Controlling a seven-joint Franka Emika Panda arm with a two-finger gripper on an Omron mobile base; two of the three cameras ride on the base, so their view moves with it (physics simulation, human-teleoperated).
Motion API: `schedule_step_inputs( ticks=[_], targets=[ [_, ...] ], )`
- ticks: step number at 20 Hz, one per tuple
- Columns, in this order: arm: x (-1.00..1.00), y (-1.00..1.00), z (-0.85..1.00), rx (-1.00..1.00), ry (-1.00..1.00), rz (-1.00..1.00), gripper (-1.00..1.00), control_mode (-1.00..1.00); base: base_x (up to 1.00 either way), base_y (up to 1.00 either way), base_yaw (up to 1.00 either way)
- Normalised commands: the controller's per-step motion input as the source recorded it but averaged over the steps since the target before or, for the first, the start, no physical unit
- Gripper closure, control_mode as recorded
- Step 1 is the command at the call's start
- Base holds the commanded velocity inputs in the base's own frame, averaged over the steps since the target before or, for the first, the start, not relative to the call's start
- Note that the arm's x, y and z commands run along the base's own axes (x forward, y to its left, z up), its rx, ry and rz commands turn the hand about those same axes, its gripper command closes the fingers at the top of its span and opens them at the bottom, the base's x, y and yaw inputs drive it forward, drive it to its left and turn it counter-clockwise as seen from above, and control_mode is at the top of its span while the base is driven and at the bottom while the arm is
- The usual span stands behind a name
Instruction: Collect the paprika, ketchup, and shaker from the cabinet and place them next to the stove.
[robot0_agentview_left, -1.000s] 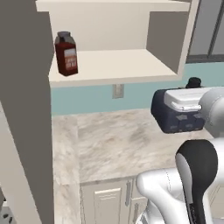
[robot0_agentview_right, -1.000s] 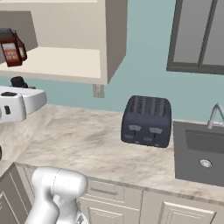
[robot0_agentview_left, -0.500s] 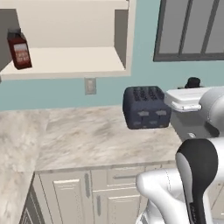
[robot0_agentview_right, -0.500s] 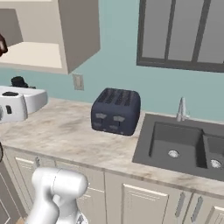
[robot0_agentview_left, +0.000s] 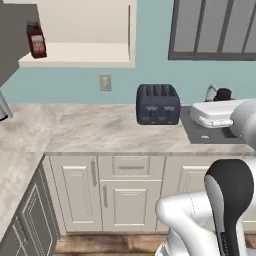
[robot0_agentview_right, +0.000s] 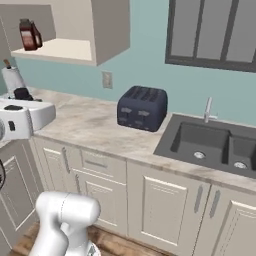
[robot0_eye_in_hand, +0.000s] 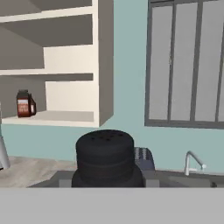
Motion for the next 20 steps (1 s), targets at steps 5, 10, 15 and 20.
schedule_step_inputs(
  ticks=[5,10,15,20],
  targets=[
    [0.0,0.0,0.0,0.0,0.0,0.0,1.0,1.0,-0.46,0.0,0.31],
    [0.0,0.0,0.0,0.0,0.0,0.0,1.0,1.0,-0.21,-0.05,0.31],
    [0.0,0.0,0.0,0.0,0.0,0.0,1.0,1.0,-0.17,-0.1,0.3],
    [0.0,0.0,0.0,0.0,0.0,0.0,1.0,1.0,-0.25,-0.24,0.26]
  ],
)
